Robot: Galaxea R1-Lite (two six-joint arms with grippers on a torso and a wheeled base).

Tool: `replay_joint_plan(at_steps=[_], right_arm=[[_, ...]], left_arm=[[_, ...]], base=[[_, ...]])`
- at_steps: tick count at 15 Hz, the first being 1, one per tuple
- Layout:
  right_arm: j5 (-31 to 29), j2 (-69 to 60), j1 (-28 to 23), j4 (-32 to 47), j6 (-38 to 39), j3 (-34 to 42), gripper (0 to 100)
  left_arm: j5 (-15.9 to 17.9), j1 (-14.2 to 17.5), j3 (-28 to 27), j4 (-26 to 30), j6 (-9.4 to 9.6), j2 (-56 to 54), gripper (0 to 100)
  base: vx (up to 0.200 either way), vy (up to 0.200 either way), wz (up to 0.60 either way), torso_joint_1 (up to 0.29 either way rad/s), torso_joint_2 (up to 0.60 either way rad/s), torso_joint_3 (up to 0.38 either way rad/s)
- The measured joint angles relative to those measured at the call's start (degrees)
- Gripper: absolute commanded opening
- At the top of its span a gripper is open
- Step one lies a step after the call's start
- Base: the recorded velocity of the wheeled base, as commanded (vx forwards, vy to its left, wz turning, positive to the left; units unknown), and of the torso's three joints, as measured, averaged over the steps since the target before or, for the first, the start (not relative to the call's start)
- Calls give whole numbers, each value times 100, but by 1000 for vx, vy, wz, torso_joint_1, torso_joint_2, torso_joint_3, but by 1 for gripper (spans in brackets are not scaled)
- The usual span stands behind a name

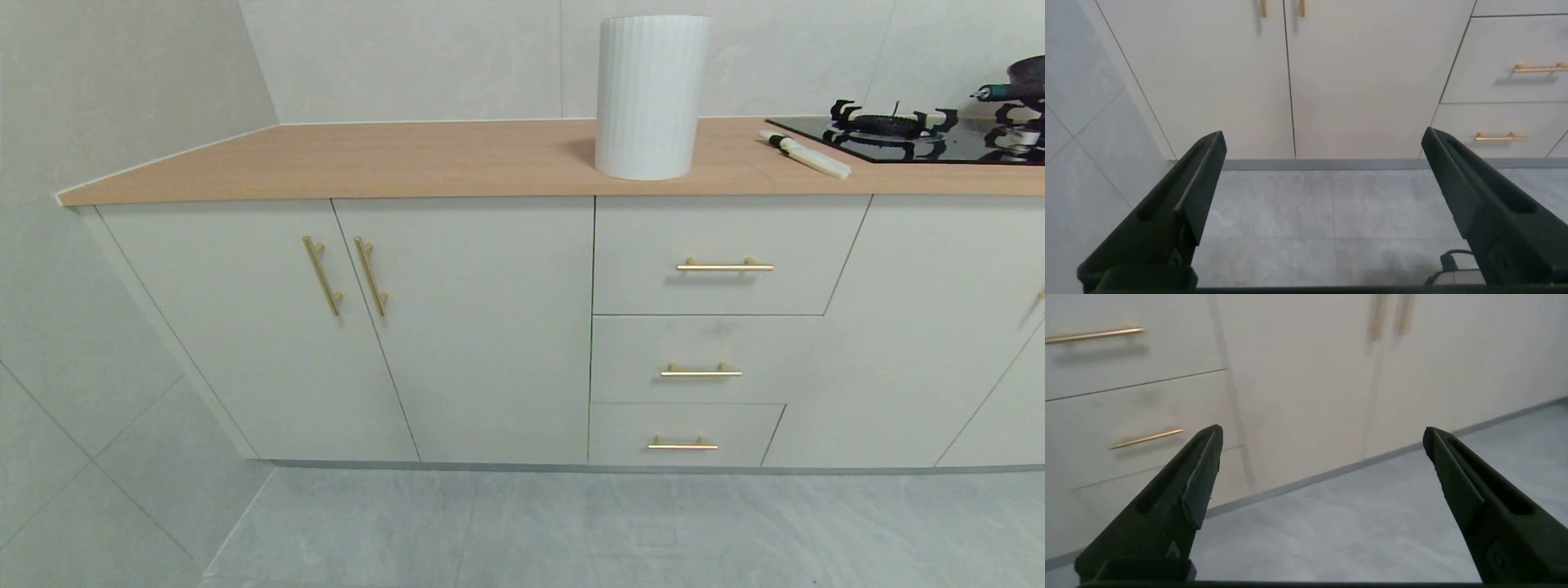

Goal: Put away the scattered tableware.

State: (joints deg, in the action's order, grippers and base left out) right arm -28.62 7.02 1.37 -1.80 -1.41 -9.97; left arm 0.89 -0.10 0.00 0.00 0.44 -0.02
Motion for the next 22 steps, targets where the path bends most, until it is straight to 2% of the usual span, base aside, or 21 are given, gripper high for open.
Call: replay_joint_plan(at_steps=[1,3,5,6,8,14,22], right_arm=[[93,-243,-71,4,51,133,100],[1123,-523,-134,-240,166,491,100],[1747,-640,-148,-427,207,807,100],[2137,-672,-152,-293,204,894,100],[2439,-702,-152,129,163,962,100],[2551,-712,-157,156,-85,997,100],[2573,-712,-155,160,141,997,100]], left_arm=[[0,0,0,0,0,0,100],[0,0,0,0,0,0,100],[0,0,0,0,0,0,100],[-2,0,0,0,0,0,100],[0,2,0,0,0,0,100],[0,0,0,0,0,0,100],[0,2,0,0,5,0,100]], base=[[0,0,0,0,0,0],[0,0,0,0,0,0],[0,0,0,0,0,0],[0,0,0,0,0,0],[0,0,0,0,0,0],[0,0,0,0,0,0],[0,0,0,0,0,0]])
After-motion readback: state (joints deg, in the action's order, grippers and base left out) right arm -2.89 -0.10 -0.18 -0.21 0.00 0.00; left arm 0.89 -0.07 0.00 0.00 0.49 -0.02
